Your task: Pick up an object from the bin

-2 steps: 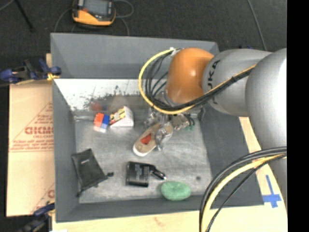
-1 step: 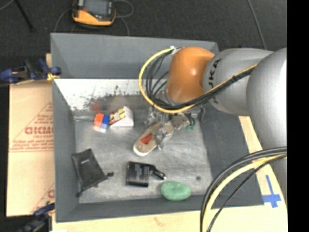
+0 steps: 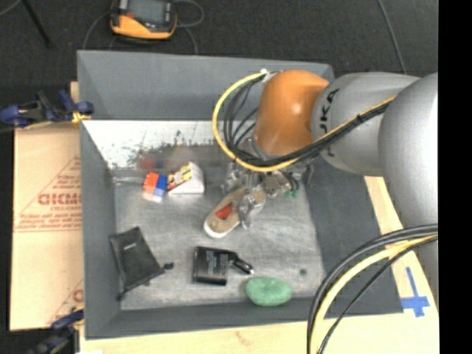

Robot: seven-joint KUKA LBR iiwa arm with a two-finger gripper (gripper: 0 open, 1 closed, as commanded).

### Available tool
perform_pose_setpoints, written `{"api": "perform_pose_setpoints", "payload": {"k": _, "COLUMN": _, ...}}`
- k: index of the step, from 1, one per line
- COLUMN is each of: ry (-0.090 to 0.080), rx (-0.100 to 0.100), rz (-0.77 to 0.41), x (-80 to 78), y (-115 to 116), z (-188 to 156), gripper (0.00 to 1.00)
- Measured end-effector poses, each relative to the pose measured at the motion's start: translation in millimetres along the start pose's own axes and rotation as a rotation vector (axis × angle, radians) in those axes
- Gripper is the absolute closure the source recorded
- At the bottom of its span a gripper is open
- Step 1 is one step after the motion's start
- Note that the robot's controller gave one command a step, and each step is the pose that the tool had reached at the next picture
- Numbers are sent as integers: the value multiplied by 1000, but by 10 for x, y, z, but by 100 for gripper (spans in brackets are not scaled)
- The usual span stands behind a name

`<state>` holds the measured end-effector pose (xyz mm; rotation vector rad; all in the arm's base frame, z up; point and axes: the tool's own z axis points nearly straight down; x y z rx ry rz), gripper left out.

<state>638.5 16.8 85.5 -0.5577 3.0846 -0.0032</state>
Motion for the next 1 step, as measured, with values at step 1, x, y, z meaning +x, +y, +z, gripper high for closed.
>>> {"api": "perform_pose_setpoints", "payload": {"k": 1, "ry": -1, "rx": 0, "rz": 0, "x": -4, "y": -2, "z": -49, "gripper": 100}}
